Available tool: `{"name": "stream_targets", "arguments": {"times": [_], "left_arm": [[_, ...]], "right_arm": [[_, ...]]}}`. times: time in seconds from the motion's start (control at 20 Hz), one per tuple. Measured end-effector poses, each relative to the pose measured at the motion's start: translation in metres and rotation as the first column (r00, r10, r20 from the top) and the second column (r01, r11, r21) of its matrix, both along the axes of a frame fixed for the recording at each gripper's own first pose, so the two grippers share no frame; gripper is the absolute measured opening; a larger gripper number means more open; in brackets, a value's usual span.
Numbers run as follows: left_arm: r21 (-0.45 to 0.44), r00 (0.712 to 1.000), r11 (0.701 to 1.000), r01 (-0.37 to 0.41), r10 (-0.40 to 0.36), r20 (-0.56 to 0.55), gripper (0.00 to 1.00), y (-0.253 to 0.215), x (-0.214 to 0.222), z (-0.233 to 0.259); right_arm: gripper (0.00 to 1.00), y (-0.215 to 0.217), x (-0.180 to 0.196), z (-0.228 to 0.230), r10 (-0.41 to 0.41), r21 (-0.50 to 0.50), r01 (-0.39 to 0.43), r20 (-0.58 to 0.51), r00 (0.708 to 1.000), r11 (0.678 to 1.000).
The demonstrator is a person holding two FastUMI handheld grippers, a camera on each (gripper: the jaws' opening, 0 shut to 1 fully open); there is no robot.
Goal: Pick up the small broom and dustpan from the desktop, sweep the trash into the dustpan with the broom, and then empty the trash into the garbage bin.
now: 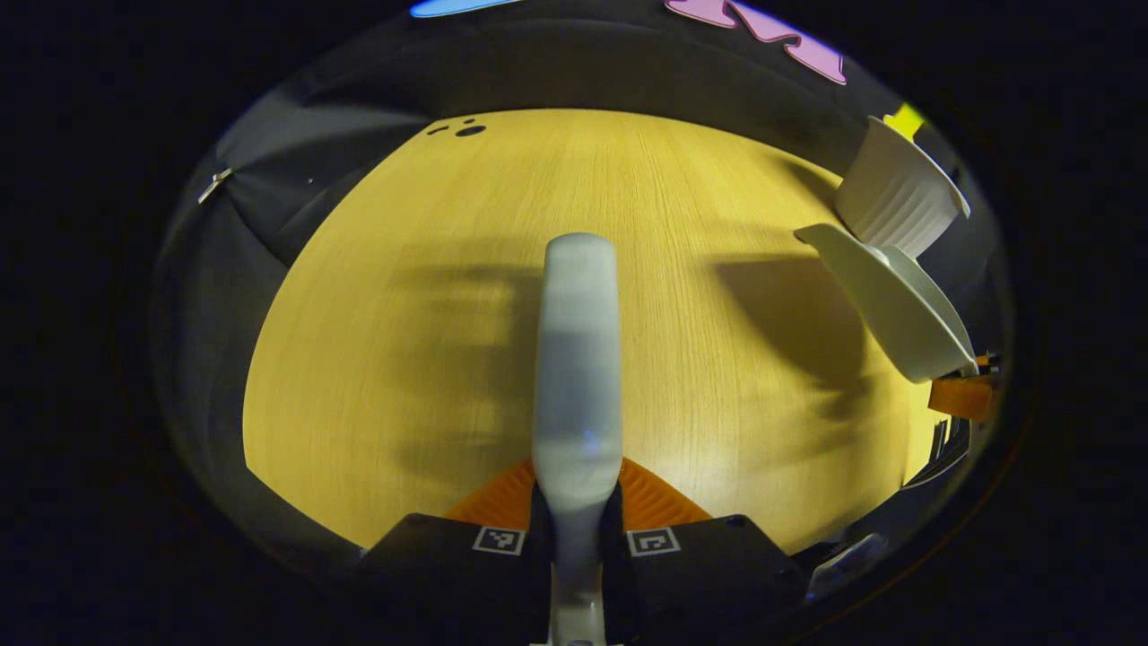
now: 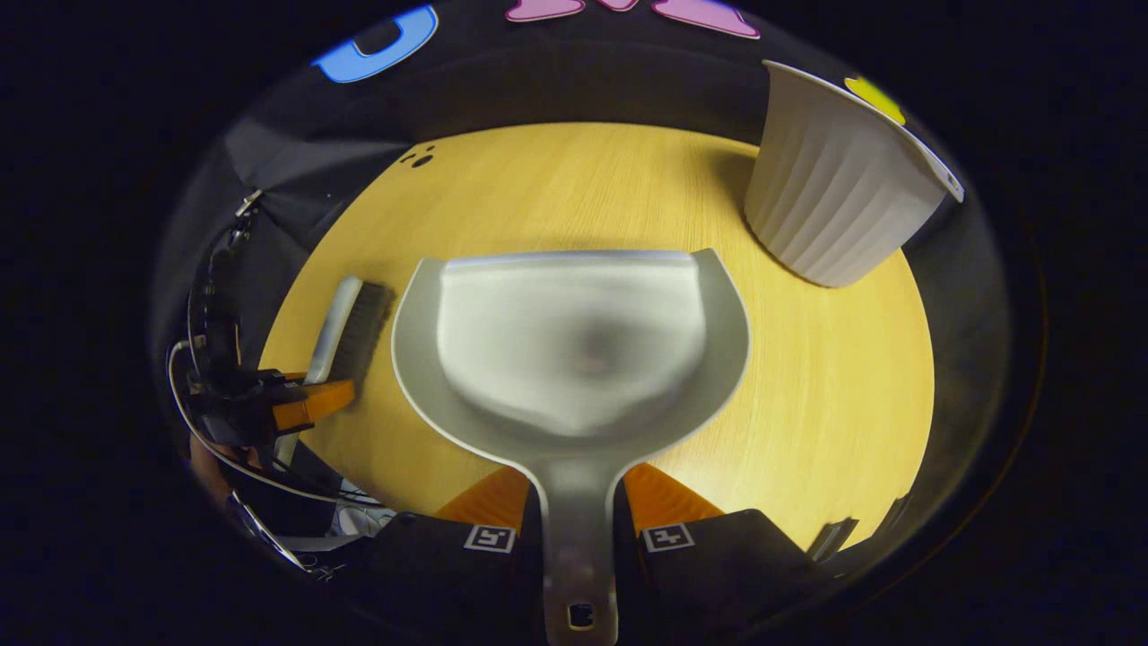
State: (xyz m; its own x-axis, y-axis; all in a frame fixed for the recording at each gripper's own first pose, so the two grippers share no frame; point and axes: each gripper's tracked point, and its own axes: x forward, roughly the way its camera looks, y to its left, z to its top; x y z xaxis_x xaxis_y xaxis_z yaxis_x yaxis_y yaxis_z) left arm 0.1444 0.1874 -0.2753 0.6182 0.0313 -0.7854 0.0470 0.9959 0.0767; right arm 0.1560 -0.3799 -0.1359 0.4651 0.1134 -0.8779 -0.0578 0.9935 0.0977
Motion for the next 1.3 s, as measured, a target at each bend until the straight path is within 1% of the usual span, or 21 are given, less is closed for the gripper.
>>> {"name": "stream_targets", "arguments": {"times": [0.15, 0.2, 0.25, 0.35, 0.4, 0.45, 0.5, 0.55, 0.7, 0.75, 0.8, 0.85, 0.9, 0.95, 1.05, 1.1, 1.2, 1.3], "left_arm": [[0.058, 0.999, 0.998, 0.033, -0.031, -0.021, 0.28, -0.006, 0.013, 0.001], [0.085, 0.999, 0.995, 0.051, -0.049, -0.025, 0.27, -0.006, 0.019, 0.000], [0.115, 0.997, 0.991, 0.074, -0.071, -0.035, 0.28, -0.006, 0.020, 0.002], [0.154, 0.992, 0.981, 0.116, -0.106, -0.069, 0.29, -0.008, 0.018, 0.004], [0.170, 0.989, 0.977, 0.131, -0.118, -0.087, 0.29, -0.009, 0.016, 0.004], [0.180, 0.988, 0.974, 0.137, -0.121, -0.100, 0.28, -0.010, 0.015, 0.004], [0.187, 0.987, 0.973, 0.136, -0.118, -0.108, 0.31, -0.010, 0.015, 0.004], [0.192, 0.987, 0.973, 0.131, -0.111, -0.113, 0.31, -0.008, 0.016, 0.004], [0.172, 0.989, 0.980, 0.103, -0.083, -0.122, 0.34, -0.010, 0.013, 0.004], [0.149, 0.989, 0.984, 0.094, -0.075, -0.124, 0.35, -0.012, 0.011, 0.003], [0.122, 0.990, 0.989, 0.082, -0.067, -0.122, 0.33, -0.015, 0.009, 0.004], [0.098, 0.992, 0.993, 0.069, -0.058, -0.114, 0.43, -0.017, 0.007, 0.006], [0.083, 0.994, 0.995, 0.054, -0.046, -0.098, 0.57, -0.017, 0.005, 0.010], [0.073, 0.996, 0.997, 0.040, -0.035, -0.080, 0.71, -0.016, 0.004, 0.015], [0.054, 0.999, 0.998, 0.018, -0.016, -0.040, 0.99, -0.016, -0.006, 0.030], [0.051, 1.000, 0.999, 0.013, -0.012, -0.012, 0.98, -0.016, -0.010, 0.039], [0.058, 0.998, 0.998, 0.005, -0.009, 0.065, 0.97, -0.016, -0.020, 0.062], [0.044, 0.982, 0.999, 0.003, -0.011, 0.186, 0.97, -0.024, -0.031, 0.096]], "right_arm": [[0.36, 0.000, 0.001, -0.024, -0.011, 0.005, 0.011, -0.037, 0.999, 1.000], [0.41, -0.001, 0.001, -0.030, -0.018, 0.002, 0.018, -0.042, 0.999, 1.000], [0.37, 0.001, 0.003, -0.035, -0.017, -0.012, 0.017, -0.036, 0.999, 1.000], [0.37, 0.003, 0.006, -0.040, -0.003, -0.044, 0.001, -0.028, 1.000, 0.999], [0.41, 0.006, 0.006, -0.042, 0.000, -0.042, -0.002, -0.038, 0.999, 0.999], [0.37, 0.010, 0.004, -0.043, 0.002, -0.032, -0.004, -0.050, 0.999, 0.999], [0.33, 0.012, 0.005, -0.042, 0.002, -0.023, -0.003, -0.060, 0.998, 1.000], [0.37, 0.014, 0.007, -0.043, 0.004, -0.014, -0.005, -0.065, 0.998, 1.000], [0.39, 0.019, 0.010, -0.049, 0.018, 0.011, -0.017, -0.088, 0.996, 1.000], [0.45, 0.021, 0.012, -0.050, 0.020, 0.019, -0.018, -0.084, 0.996, 1.000], [0.49, 0.023, 0.013, -0.049, 0.022, 0.031, -0.020, -0.081, 0.996, 0.999], [0.46, 0.025, 0.012, -0.048, 0.024, 0.041, -0.021, -0.081, 0.996, 0.999], [0.48, 0.027, 0.011, -0.046, 0.024, 0.053, -0.019, -0.079, 0.997, 0.998], [0.55, 0.029, 0.010, -0.042, 0.025, 0.065, -0.020, -0.074, 0.997, 0.998], [0.85, 0.030, 0.010, -0.031, 0.023, 0.077, -0.020, -0.044, 0.999, 0.997], [1.00, 0.030, 0.005, -0.022, 0.015, 0.079, -0.013, -0.023, 1.000, 0.997], [0.99, 0.025, 0.008, -0.001, 0.016, 0.052, -0.019, 0.057, 0.998, 0.998], [0.99, 0.017, 0.007, 0.027, 0.048, -0.019, -0.046, 0.167, 0.985, 0.999]]}}
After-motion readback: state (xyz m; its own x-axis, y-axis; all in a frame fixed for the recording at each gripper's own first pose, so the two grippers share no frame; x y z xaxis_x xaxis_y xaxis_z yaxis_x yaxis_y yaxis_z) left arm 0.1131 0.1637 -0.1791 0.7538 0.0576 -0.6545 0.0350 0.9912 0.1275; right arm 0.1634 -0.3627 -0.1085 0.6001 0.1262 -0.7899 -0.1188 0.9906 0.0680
